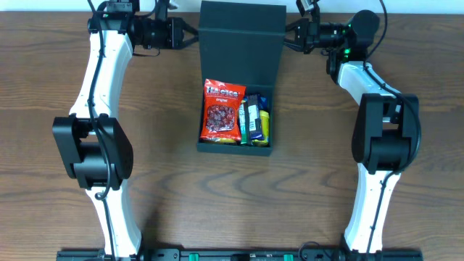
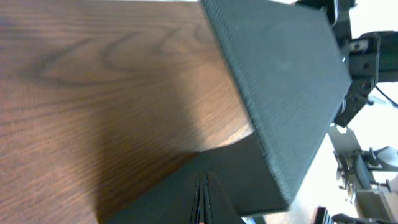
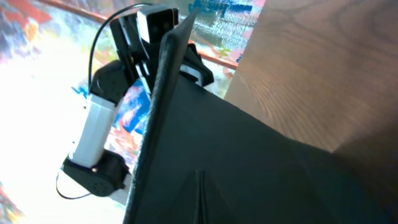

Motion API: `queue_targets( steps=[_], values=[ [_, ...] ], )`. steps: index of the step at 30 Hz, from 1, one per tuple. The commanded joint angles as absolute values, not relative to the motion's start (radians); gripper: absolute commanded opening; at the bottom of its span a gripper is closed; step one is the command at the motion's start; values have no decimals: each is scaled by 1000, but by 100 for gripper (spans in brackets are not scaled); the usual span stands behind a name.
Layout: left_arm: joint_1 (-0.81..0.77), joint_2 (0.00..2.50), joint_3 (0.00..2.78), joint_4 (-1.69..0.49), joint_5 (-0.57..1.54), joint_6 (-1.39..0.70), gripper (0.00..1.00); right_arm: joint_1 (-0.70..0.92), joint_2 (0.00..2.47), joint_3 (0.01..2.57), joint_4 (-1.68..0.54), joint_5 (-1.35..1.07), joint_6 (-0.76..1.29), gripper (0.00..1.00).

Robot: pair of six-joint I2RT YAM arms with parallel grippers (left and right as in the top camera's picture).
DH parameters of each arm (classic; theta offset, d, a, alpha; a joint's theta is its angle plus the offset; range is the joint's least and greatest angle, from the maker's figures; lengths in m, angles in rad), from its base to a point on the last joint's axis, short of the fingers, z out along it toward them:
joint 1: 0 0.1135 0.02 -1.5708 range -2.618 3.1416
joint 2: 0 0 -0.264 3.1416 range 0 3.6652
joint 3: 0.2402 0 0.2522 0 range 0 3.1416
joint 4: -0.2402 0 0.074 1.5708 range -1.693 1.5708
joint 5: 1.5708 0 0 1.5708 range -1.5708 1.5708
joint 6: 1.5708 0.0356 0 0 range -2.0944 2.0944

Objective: Pack container
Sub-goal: 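Swing the lid down over the box with both grippers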

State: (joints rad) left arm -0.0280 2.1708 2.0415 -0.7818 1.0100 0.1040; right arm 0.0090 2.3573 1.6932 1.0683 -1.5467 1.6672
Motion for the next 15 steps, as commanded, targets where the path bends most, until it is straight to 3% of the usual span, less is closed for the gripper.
queue_targets(
  steps=[1,8,15],
  values=[
    [-22,2135,2060,-812,1018,188,6,1,2358,1707,1089,-1559,1803,2],
    [-15,2133,2060,-888,1018,244,6,13,2358,1707,1089,-1546,1926,2],
    [-15,2131,2060,-923,1021,280,5,14,2358,1707,1089,-1546,1926,2]
  ],
)
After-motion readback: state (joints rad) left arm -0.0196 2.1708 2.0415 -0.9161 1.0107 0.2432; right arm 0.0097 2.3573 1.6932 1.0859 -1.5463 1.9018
